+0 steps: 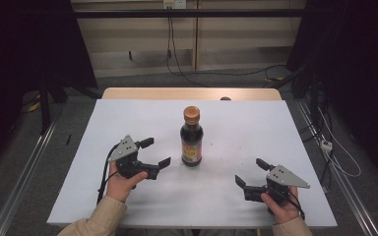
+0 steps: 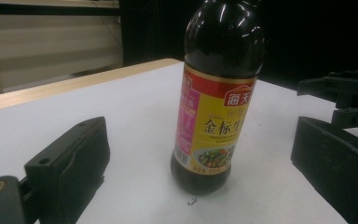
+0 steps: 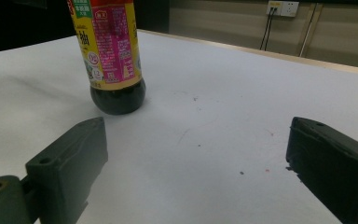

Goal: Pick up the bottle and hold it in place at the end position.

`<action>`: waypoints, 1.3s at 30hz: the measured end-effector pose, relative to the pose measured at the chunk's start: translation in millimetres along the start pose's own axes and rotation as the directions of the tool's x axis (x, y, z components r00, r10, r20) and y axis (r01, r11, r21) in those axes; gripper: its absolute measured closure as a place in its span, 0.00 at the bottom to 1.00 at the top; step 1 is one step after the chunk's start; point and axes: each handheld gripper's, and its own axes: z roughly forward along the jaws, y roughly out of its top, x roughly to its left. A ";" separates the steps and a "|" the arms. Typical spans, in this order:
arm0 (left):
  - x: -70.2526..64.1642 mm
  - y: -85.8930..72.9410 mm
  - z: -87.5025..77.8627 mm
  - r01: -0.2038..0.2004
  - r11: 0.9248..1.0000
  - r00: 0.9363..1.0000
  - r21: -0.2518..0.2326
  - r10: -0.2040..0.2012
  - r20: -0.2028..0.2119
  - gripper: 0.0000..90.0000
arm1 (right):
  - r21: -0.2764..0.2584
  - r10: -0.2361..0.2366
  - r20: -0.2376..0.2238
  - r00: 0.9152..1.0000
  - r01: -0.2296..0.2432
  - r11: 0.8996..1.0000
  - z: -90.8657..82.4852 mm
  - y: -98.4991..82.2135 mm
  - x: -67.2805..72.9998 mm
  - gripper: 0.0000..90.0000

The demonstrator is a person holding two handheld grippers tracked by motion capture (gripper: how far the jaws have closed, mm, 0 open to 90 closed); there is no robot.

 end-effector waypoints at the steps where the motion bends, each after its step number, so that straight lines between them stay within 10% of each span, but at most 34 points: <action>1: 0.4 0.8 0.8 -0.004 1.000 1.000 0.003 0.004 -0.003 0.05 | 0.000 0.000 0.000 1.000 0.000 1.000 0.0 0.0 -0.1 0.06; 39: -9.8 31.2 50.7 -0.006 1.000 0.998 0.018 0.005 0.057 0.06 | -0.006 0.007 0.004 1.000 -0.007 1.000 -2.9 0.1 -2.6 0.06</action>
